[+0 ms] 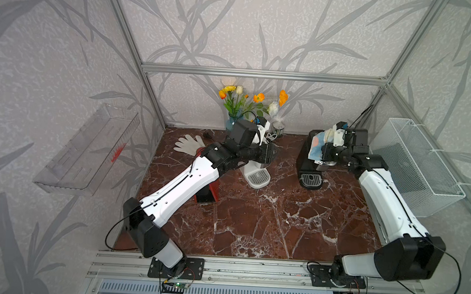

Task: Wipe the surface of a coffee machine
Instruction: Wipe the dirt from the surface of the coffee machine.

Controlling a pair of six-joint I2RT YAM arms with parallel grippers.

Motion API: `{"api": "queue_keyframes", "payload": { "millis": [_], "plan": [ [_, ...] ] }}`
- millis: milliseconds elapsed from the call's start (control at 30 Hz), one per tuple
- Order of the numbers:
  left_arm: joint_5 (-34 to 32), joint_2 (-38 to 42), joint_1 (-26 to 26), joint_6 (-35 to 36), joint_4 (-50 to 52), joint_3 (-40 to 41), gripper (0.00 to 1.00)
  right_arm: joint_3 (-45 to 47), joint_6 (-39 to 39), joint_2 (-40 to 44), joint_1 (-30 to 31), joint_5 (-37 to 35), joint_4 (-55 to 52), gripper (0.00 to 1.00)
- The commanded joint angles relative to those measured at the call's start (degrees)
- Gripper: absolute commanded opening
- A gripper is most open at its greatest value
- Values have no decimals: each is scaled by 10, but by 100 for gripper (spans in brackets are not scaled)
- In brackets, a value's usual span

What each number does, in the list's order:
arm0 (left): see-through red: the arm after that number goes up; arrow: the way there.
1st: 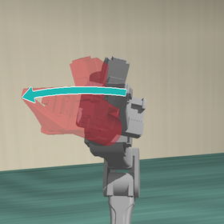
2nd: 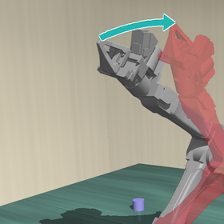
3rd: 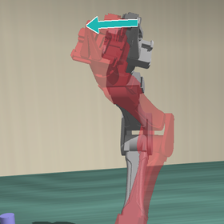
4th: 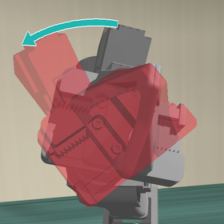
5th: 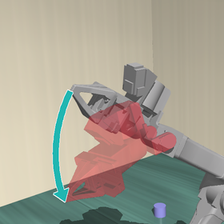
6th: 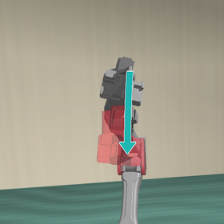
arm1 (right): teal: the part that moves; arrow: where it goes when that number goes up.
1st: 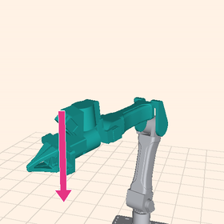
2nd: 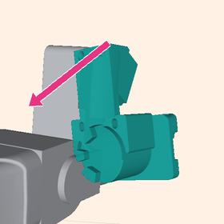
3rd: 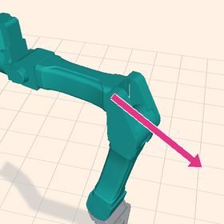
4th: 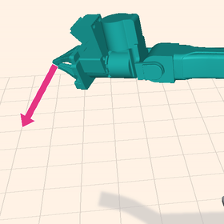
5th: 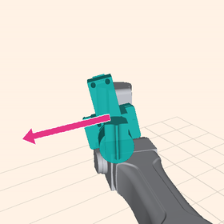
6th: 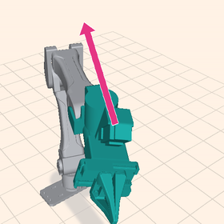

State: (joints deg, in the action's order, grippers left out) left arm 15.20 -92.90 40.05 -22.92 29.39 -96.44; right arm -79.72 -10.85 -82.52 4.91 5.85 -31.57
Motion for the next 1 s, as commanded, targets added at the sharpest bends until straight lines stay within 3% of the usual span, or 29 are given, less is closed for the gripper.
{"api": "queue_keyframes", "payload": {
  "millis": [0,333,733,967],
  "plan": [
    [28,-63,6,11,28,-56,62,-38,-2,-38,-2,9,-2,0],
    [80,-247,6,19,84,-237,62,-161,13,-206,-5,-50,-30,0],
    [125,-342,7,-46,-2,-262,61,-288,15,-310,-19,-92,-94,0],
    [132,-371,10,-50,11,-289,61,-276,3,-320,-35,-67,-90,0]
  ]
}}
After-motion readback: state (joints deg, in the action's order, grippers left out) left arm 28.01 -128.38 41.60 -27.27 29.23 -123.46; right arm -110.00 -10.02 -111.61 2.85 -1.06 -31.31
